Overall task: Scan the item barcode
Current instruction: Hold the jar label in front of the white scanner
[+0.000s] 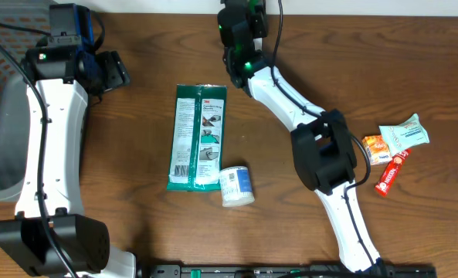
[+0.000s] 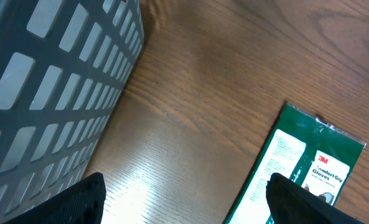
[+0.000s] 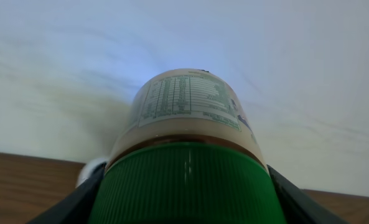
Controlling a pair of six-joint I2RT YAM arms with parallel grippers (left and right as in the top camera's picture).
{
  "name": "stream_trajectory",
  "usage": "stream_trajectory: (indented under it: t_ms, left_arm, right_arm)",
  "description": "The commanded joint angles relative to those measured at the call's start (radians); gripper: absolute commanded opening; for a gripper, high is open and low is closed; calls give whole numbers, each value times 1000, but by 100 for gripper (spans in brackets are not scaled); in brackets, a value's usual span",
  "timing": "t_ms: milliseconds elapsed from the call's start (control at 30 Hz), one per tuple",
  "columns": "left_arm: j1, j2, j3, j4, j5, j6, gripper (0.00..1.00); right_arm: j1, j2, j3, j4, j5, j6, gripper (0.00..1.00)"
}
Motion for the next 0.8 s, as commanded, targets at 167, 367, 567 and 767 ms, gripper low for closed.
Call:
stream_trajectory:
  t_ms: [167, 367, 567, 767]
  left_arm:
    - [6, -15, 4, -2, -16, 6, 82]
    - [6, -15, 4, -2, -16, 6, 82]
    - [6, -15, 4, -2, -16, 6, 82]
    - [6, -15, 4, -2, -16, 6, 82]
  right_arm:
    - [-31, 73, 8, 14, -5, -21, 1]
    - [-29, 77, 8, 11, -35, -21, 1]
    - [-29, 77, 8, 13, -129, -20, 1]
    - [-31, 77, 8, 29, -129, 20, 1]
